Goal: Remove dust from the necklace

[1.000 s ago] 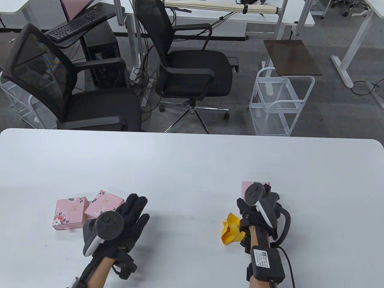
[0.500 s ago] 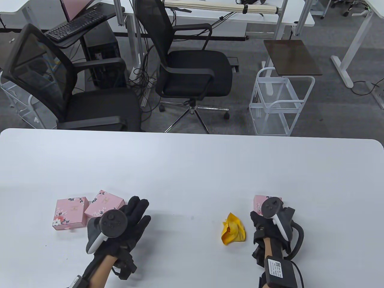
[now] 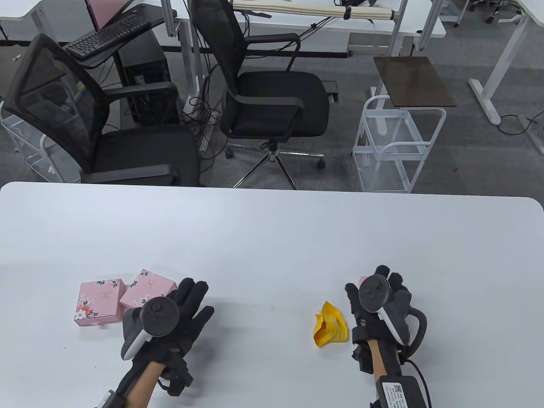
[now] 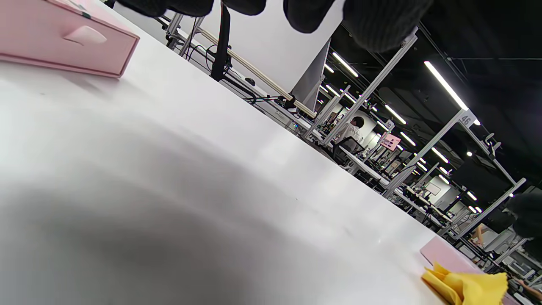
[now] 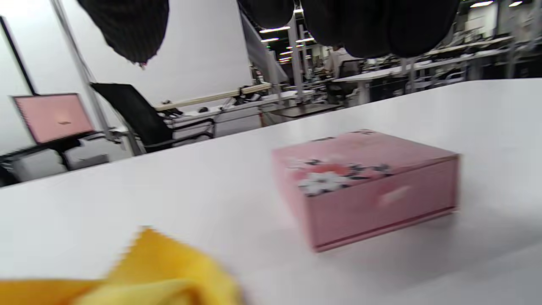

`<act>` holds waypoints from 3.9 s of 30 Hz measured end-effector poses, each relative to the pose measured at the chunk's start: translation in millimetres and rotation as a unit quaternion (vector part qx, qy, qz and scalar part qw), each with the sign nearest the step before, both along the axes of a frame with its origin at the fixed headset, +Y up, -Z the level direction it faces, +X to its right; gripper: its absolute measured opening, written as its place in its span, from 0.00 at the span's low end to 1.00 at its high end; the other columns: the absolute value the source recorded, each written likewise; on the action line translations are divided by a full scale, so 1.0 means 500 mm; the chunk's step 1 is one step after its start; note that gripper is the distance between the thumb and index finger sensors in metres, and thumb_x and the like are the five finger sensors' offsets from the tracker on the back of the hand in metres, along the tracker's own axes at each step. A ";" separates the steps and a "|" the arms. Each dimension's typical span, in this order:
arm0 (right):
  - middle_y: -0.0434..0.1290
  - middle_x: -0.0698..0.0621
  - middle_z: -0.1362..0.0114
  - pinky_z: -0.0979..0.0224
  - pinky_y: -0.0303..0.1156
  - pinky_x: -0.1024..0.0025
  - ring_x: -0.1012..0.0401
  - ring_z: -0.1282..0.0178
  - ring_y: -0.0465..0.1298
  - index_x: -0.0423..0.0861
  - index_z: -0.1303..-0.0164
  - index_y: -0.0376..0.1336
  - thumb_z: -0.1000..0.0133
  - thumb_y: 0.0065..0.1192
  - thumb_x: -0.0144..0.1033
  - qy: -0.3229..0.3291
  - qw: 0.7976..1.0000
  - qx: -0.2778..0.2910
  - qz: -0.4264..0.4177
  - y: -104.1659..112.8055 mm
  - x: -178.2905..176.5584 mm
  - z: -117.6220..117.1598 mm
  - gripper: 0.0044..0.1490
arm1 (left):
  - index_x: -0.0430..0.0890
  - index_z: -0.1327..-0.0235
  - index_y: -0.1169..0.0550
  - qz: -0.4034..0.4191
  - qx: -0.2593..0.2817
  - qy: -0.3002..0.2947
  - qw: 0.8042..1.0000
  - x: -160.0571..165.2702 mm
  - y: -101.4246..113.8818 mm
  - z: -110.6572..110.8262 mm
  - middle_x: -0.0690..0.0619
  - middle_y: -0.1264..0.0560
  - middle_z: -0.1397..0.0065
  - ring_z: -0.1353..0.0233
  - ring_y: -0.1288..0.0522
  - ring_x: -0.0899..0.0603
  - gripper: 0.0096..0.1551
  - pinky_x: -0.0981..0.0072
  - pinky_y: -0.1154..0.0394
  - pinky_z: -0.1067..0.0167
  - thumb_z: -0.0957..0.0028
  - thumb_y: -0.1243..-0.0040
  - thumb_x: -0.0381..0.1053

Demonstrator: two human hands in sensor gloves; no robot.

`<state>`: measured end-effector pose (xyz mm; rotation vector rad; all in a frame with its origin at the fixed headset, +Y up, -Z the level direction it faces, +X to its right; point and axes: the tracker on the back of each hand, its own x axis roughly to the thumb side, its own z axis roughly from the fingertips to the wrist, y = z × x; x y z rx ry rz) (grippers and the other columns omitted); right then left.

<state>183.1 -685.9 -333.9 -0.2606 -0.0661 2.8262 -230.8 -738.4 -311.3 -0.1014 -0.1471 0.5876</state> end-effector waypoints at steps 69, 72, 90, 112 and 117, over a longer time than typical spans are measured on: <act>0.54 0.23 0.17 0.26 0.62 0.35 0.27 0.26 0.61 0.33 0.15 0.49 0.31 0.54 0.53 0.139 0.985 0.104 0.002 -0.031 -0.179 0.123 0.46 | 0.61 0.16 0.43 -0.285 -0.105 0.003 0.953 0.042 0.017 -0.169 0.30 0.51 0.10 0.17 0.49 0.26 0.49 0.31 0.47 0.22 0.46 0.31 0.66; 0.54 0.24 0.17 0.26 0.62 0.35 0.27 0.26 0.61 0.33 0.15 0.49 0.30 0.54 0.53 0.138 0.986 0.098 0.002 -0.034 -0.176 0.123 0.46 | 0.62 0.16 0.42 -0.274 -0.065 -0.053 0.958 0.103 0.031 -0.171 0.32 0.51 0.10 0.17 0.49 0.27 0.49 0.32 0.46 0.21 0.48 0.30 0.66; 0.55 0.25 0.17 0.27 0.62 0.35 0.28 0.26 0.62 0.33 0.15 0.50 0.30 0.53 0.53 0.135 0.988 0.076 -0.008 -0.039 -0.159 0.118 0.45 | 0.66 0.17 0.46 -0.325 -0.101 -0.204 0.918 0.308 -0.028 -0.174 0.43 0.59 0.08 0.13 0.59 0.32 0.48 0.28 0.54 0.21 0.44 0.30 0.58; 0.74 0.35 0.31 0.38 0.75 0.49 0.40 0.41 0.78 0.38 0.25 0.63 0.30 0.54 0.48 0.187 0.979 -0.017 -0.076 -0.085 -0.207 0.104 0.32 | 0.59 0.16 0.42 -0.206 -0.005 -0.122 0.971 0.133 -0.037 -0.045 0.52 0.50 0.10 0.15 0.50 0.34 0.33 0.34 0.46 0.22 0.36 0.52 0.57; 0.77 0.35 0.34 0.42 0.77 0.52 0.42 0.45 0.80 0.37 0.27 0.65 0.29 0.54 0.47 0.173 0.967 -0.078 -0.167 -0.112 -0.225 0.082 0.31 | 0.59 0.17 0.44 -0.231 -0.007 -0.128 0.964 0.143 -0.055 -0.039 0.55 0.50 0.10 0.16 0.46 0.36 0.33 0.38 0.41 0.23 0.35 0.54 0.56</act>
